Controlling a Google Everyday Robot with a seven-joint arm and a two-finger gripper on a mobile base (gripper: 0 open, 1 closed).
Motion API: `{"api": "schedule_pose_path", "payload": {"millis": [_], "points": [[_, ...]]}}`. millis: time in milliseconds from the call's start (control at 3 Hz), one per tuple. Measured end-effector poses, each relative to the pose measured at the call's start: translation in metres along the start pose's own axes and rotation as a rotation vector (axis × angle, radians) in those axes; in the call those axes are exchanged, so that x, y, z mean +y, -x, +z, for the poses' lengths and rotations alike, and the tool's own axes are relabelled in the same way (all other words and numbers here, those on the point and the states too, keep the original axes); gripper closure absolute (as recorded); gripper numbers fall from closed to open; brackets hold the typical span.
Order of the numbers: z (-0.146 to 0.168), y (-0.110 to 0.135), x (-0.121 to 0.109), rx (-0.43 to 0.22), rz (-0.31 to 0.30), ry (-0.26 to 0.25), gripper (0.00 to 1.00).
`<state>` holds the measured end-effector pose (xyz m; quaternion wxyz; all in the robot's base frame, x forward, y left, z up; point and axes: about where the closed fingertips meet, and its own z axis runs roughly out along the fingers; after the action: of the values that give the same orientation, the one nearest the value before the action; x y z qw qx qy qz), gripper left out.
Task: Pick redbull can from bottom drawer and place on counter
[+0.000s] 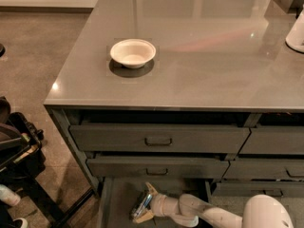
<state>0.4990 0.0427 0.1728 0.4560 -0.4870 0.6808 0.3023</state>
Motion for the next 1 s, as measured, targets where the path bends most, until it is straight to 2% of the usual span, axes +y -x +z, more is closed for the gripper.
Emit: {"api": "schedule_pose_path", "payload": {"millis": [667, 1000], "points": [[0.012, -0.024, -0.007, 0.104, 0.046, -0.054, 0.00], [0.018, -0.024, -0.004, 0.102, 0.057, -0.041, 0.00]]}}
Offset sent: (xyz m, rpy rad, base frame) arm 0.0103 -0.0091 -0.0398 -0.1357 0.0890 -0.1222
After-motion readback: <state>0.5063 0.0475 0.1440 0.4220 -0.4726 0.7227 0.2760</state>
